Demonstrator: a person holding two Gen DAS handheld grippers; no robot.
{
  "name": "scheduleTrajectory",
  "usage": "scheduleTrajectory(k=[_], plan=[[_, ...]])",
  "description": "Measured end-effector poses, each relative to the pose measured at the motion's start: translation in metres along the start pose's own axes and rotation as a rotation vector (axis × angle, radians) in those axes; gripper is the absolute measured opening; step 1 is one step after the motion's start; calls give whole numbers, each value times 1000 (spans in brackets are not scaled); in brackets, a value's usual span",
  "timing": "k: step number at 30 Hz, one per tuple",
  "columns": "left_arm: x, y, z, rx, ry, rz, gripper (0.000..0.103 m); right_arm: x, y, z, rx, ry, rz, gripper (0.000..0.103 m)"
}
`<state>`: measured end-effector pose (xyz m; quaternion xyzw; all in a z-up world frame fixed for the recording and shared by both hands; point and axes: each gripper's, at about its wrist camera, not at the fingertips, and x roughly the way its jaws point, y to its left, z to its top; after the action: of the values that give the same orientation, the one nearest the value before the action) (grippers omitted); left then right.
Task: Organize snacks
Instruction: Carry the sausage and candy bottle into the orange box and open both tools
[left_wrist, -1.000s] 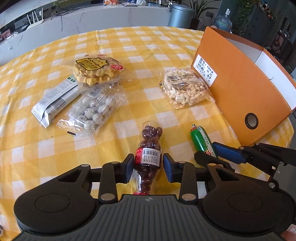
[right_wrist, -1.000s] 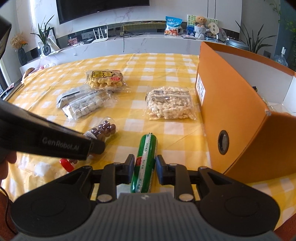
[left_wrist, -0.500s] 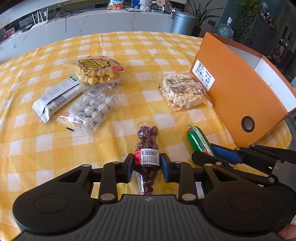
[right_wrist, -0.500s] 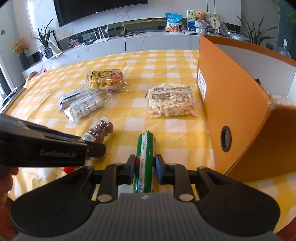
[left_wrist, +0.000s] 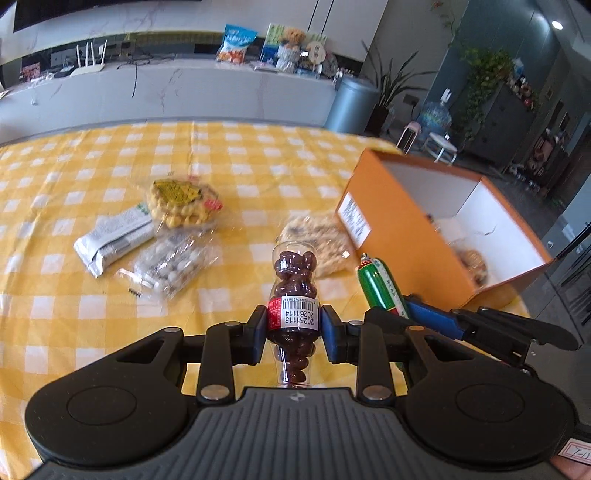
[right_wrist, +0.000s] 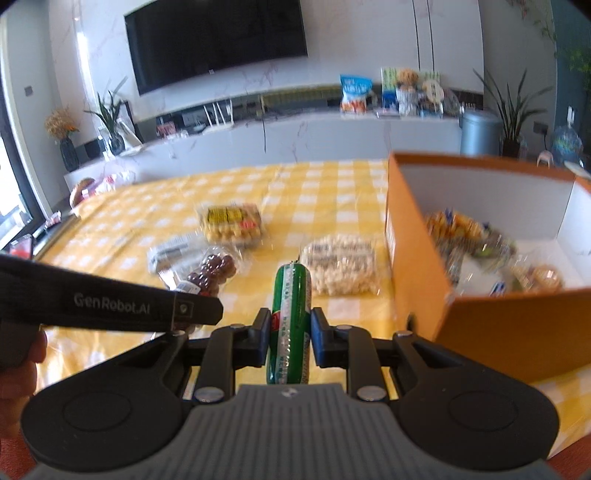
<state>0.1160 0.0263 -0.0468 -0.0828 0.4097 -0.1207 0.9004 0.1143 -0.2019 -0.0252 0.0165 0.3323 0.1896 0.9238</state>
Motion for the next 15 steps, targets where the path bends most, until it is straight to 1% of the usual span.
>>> scheduleTrajectory(k=[4, 7, 11, 15], plan=[[-14, -19, 13, 18, -45, -20, 34, -22, -12, 14, -13, -42, 14, 20], [-18, -34, 26, 34, -65, -46, 34, -41, -28, 25, -23, -71, -5, 20], [-18, -60, 46, 54, -81, -124, 34, -61, -58, 41, -37, -96, -51, 21], [-6, -98, 64, 104, -80, -188, 34, -79, -92, 58, -41, -94, -78, 21]])
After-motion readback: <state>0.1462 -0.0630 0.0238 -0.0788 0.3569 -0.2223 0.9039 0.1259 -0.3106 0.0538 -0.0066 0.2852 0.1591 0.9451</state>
